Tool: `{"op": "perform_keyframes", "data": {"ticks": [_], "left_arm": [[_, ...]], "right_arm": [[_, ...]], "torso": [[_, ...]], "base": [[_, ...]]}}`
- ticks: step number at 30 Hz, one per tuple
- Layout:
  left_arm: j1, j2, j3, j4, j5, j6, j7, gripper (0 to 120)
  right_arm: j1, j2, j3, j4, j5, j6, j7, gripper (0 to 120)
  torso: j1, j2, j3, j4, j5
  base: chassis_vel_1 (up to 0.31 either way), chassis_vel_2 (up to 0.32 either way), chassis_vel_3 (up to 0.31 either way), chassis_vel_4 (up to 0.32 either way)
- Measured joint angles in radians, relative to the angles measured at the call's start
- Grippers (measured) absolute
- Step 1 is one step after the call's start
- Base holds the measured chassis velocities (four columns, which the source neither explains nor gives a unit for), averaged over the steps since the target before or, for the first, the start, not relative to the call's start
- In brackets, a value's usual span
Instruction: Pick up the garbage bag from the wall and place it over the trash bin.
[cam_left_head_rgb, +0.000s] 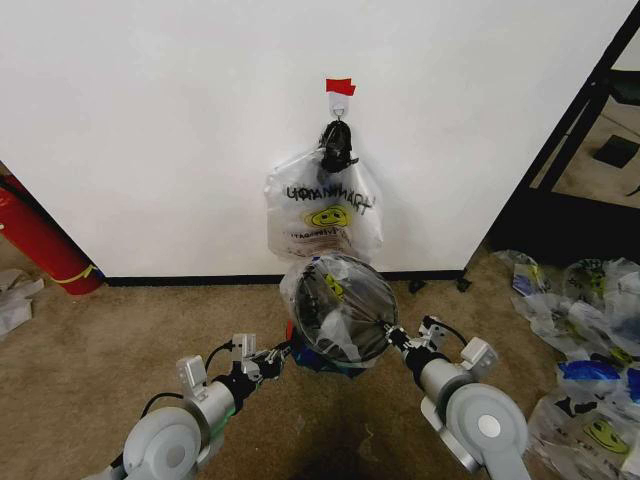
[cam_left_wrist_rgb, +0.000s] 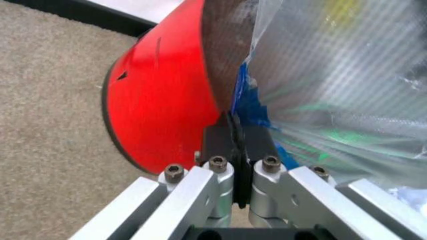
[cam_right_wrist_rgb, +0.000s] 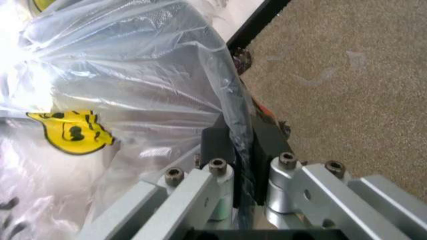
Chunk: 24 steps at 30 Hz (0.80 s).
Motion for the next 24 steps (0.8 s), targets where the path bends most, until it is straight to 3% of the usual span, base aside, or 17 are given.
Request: {"op": "perform_keyframes", "data": {"ticks": [13, 24], "left_arm": [[0.005, -0.012, -0.006, 0.003, 0.027, -0.002, 0.006, 0], [0.029, 0.012, -0.058, -0.033, 0.03, -0.001, -0.014, 39]], "right_arm": [[-0.008, -0.013, -0.026, -0.003, -0.015, -0.003, -0.011, 1], [0.006, -0.012, -0.014, -0.026, -0.025, 0.007, -0.019, 1]], "torso": [[0.0, 0.0, 0.0, -0.0001, 0.0], [0.0, 0.0, 0.0, 0.0, 0.0]], "base": [[0.0, 0.0, 0.0, 0.0], [0.0, 0.0, 0.0, 0.0]]}}
